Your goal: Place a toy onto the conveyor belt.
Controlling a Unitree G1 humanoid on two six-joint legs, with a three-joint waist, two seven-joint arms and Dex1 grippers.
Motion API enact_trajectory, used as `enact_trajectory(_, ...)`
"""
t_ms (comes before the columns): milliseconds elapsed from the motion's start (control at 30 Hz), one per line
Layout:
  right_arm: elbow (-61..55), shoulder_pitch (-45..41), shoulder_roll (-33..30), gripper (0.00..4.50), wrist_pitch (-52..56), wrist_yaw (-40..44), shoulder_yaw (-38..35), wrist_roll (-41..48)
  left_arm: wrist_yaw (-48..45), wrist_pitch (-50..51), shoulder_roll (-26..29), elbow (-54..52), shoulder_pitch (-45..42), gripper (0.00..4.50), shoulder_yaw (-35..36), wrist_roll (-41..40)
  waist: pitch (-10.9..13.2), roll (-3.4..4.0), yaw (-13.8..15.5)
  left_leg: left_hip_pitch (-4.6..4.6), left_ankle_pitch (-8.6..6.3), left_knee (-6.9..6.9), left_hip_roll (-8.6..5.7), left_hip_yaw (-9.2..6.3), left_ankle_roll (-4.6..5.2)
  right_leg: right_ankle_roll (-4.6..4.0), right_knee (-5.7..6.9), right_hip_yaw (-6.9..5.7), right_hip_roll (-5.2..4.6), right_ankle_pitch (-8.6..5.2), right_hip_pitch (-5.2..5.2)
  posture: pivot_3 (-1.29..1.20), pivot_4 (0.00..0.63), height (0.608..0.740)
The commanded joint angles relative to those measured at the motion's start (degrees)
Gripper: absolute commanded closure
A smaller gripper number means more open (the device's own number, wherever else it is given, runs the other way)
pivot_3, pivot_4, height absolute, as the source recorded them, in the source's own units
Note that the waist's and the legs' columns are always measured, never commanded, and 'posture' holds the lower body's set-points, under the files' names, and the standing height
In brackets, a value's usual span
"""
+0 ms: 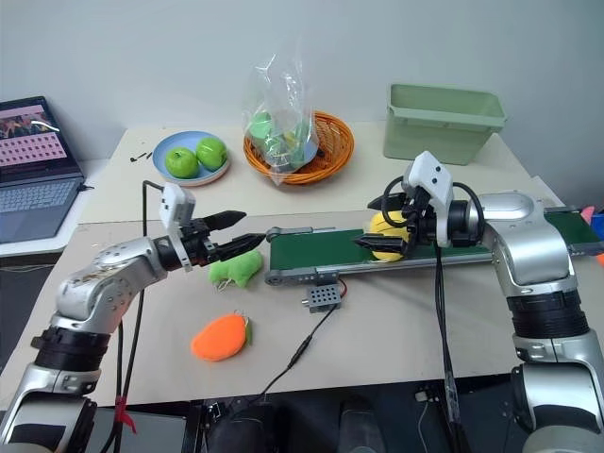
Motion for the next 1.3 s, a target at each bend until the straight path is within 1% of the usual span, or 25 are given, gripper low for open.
enact_trajectory(33, 1.62, -3.48, -0.25, 0.0, -1.54, 1.9, -0.12, -0.1, -0.29, 0.39, 0.83, -5.91, 0.97, 0.05, 3.72, -1.24, 0.0, 0.0, 0.08, 0.01, 0.0, 0.0, 0.0, 0.0, 0.0, 0.0, 0.0, 0.01, -0.01, 0.0, 0.0, 0.0, 0.15, 0.74)
enact_trajectory(133, 3.34, -5.72, 0.82, 0.0, -1.97, 3.22, 0.73, 0.01, -1.24, -0.56, 2.57, -5.26, 1.78, 0.05, 3.01, 2.81, 0.0, 0.0, 0.51, 0.04, 0.01, 0.0, -0.01, 0.0, -0.02, -0.02, 0.01, 0.0, -0.01, 0.01, 0.05, 0.0, 0.15, 0.74)
enact_trajectory(200, 4.44, -6.99, 1.61, 0.0, -2.55, 3.83, 1.36, -0.39, -1.88, -2.02, 3.02, -4.72, 2.35, 0.05, 3.02, 4.77, 0.0, 0.01, 0.23, 0.06, 0.01, 0.0, 0.0, 0.05, -0.02, -0.05, 0.0, 0.01, 0.01, 0.03, 0.05, 0.0, 0.15, 0.74)
enact_trajectory(400, 5.89, -8.97, 2.63, 0.0, -3.43, 5.35, 2.39, -0.87, -2.48, -3.44, 1.17, -4.45, 2.53, 0.05, 3.82, 6.52, 0.0, 0.01, 0.82, 0.02, 0.01, -0.02, -0.01, 0.05, -0.02, -0.06, -0.04, 0.02, 0.0, 0.03, 0.02, 0.0, 0.15, 0.74)
enact_trajectory(700, 5.92, -8.97, 2.89, 0.0, -4.11, 5.73, 2.18, -1.59, -2.46, -1.47, -1.52, -4.15, 1.59, 0.05, 3.71, 5.1, 0.0, 0.01, 1.22, 0.02, 0.01, -0.02, 0.0, 0.04, -0.02, -0.06, -0.02, 0.02, 0.0, 0.03, 0.01, 0.0, 0.15, 0.74)
enact_trajectory(833, 5.74, -8.75, 2.96, 0.0, -4.03, 5.66, 1.88, -1.51, -2.43, -1.01, -2.74, -4.32, 0.25, 0.05, 2.48, 5.8, 0.0, 0.0, 1.29, 0.01, 0.01, -0.02, -0.01, 0.05, -0.02, -0.06, -0.02, 0.02, -0.01, 0.03, 0.01, 0.0, 0.15, 0.74)
enact_trajectory(1300, 4.81, -7.63, 2.86, 0.0, -3.34, 4.89, 1.4, -1.13, -2.85, 1.28, -2.94, -4.21, -1.74, 0.05, 2.51, 5.88, 0.0, 0.01, 1.24, 0.01, 0.01, -0.02, -0.01, 0.05, -0.03, -0.06, -0.03, 0.02, 0.0, 0.03, 0.01, 0.0, 0.15, 0.74)
